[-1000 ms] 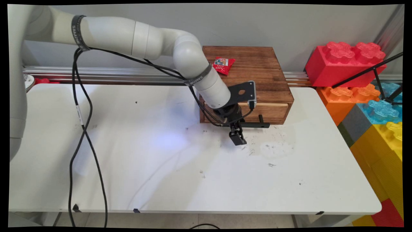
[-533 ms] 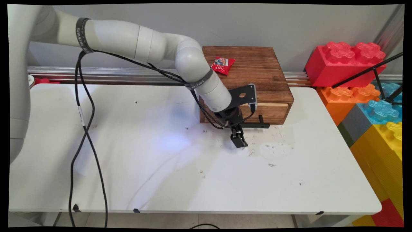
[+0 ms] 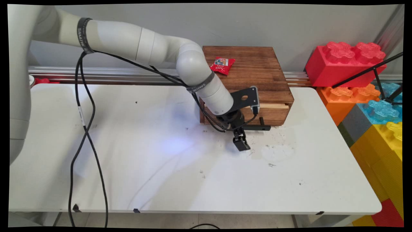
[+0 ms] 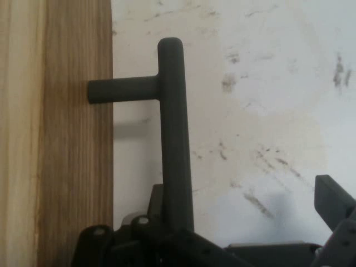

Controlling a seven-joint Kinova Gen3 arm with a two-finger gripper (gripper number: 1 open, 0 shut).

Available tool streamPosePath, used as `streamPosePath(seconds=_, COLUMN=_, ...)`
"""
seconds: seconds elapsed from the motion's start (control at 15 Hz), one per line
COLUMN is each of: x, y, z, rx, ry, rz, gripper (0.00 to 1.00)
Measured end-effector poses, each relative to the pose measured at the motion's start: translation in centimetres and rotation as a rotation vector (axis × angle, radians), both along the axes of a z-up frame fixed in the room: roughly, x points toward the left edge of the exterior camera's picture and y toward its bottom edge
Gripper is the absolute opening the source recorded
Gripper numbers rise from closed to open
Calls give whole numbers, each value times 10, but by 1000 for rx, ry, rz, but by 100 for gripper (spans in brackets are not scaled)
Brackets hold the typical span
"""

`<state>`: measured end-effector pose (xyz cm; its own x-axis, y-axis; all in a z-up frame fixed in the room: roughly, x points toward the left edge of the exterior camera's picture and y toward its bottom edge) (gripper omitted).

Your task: Open the drawer

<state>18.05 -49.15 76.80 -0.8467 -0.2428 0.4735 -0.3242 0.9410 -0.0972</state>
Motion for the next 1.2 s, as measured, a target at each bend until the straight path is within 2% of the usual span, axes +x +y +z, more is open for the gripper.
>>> streamPosePath(seconds=0.47, x=-5, y=25, z=1, rx=19, ry=11, rz=-14, gripper=100)
streamPosePath(seconds=1.2, x=-16, y=82, z=7, rx=46, ry=34, rz=-68, gripper=100)
